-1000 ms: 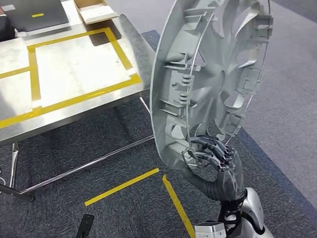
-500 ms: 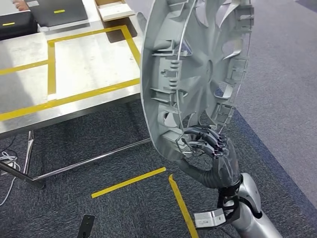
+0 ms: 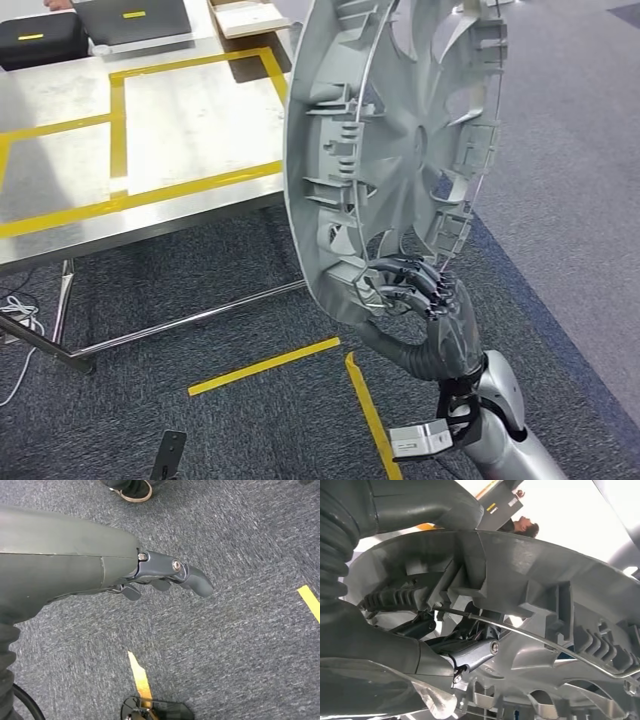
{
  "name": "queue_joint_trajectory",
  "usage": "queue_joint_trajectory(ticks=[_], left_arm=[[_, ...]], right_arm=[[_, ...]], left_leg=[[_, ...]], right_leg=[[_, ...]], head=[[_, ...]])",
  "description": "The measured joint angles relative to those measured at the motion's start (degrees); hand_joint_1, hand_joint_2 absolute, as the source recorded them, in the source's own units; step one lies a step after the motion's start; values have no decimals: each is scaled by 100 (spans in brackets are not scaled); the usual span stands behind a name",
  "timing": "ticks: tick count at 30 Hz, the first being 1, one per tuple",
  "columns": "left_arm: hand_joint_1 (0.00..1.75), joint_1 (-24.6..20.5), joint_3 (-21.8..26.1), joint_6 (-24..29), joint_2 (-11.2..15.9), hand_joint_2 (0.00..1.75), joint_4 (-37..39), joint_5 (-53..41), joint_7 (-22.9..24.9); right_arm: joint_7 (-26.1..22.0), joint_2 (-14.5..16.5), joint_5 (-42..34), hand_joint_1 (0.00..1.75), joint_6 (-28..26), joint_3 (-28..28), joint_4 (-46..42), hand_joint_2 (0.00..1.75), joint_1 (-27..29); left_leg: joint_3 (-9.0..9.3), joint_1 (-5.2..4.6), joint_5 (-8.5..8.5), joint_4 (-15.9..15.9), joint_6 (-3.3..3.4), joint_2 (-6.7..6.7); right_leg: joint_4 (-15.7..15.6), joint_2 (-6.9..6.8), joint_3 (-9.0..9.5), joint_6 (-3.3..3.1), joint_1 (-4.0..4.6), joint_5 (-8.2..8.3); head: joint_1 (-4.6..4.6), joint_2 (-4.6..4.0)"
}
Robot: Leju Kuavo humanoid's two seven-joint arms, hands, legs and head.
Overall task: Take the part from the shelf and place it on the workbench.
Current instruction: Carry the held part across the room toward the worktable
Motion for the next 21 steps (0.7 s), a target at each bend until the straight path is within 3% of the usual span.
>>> queue_joint_trajectory(ticks=[1, 5, 7, 9, 10, 11, 12, 13, 15, 17, 19, 21], left_arm=[[0, 2, 1, -1, -1, 175, 0, -3, 0], [0, 15, 2, 0, 5, 175, 0, -25, 2], [0, 15, 2, 1, 10, 175, 0, -35, 2], [0, 25, 2, 0, 5, 175, 0, -42, 3], [0, 32, 2, -1, 2, 175, 0, -43, 4], [0, 37, 2, -3, -2, 175, 0, -44, 5], [0, 40, 2, -5, -3, 175, 0, -46, 6], [0, 39, 2, -9, -3, 175, 0, -50, 7], [0, 23, 2, -15, -5, 175, 0, -64, 7], [0, 8, 2, -20, -15, 175, 0, -74, 7], [0, 14, 2, -22, -25, 175, 0, -75, 7], [0, 17, 4, -15, -28, 175, 0, -77, 7]], right_arm=[[-3, 4, 3, 175, 0, 1, 3, 175, -5], [12, 12, 66, 175, -1, -1, 8, 175, -14], [41, 14, 139, 175, -3, -3, 10, 175, -24], [56, 15, 200, 175, -4, -2, 21, 175, -28], [60, 15, 223, 175, -4, 1, 29, 175, -28], [64, 15, 241, 175, -4, 4, 38, 175, -28], [68, 15, 255, 175, -4, 8, 45, 175, -28], [73, 15, 262, 175, -4, 11, 50, 175, -29], [78, 15, 268, 175, -6, 9, 54, 175, -32], [80, 15, 270, 175, -9, 7, 55, 175, -38], [83, 15, 272, 175, -10, 8, 54, 175, -42], [84, 15, 273, 175, -11, 8, 55, 175, -46]], left_leg=[[-11, -8, -3, 15, -26, -2], [-43, 13, -75, 102, -127, 3], [-240, 30, -366, 577, -183, 12], [-592, 46, -709, 1355, -220, 16], [-714, 50, -780, 1618, -227, 18], [-742, 51, -740, 1673, -227, 22], [-657, 51, -592, 1491, -219, 36], [-473, 49, -375, 1115, -203, 88], [-94, 4, -87, 335, -155, 316], [25, -48, -51, 36, -102, 432], [10, -49, -27, 0, -36, 320], [32, -22, 14, -50, 40, 205]], right_leg=[[-177, 7, 94, -20, 7, 35], [-244, 4, 131, -145, 19, 52], [-269, -38, 151, -210, 4, 63], [-269, -88, 154, -238, 11, 55], [-268, -116, 157, -241, 16, 51], [-267, -145, 163, -242, 19, 47], [-267, -180, 174, -239, 20, 41], [-266, -219, 193, -232, 21, 30], [-261, -298, 223, -191, 42, -1], [-258, -388, 232, -142, 65, -25], [-273, -486, 234, -84, 61, -50], [-87, -365, 154, -23, 45, -206]], head=[[-2, 0], [-10, 0], [-25, -1], [-33, -1], [-32, -1], [-33, -1], [-33, -1], [-33, -1], [-32, 0], [-28, 0], [-28, 0], [-10, 1]])
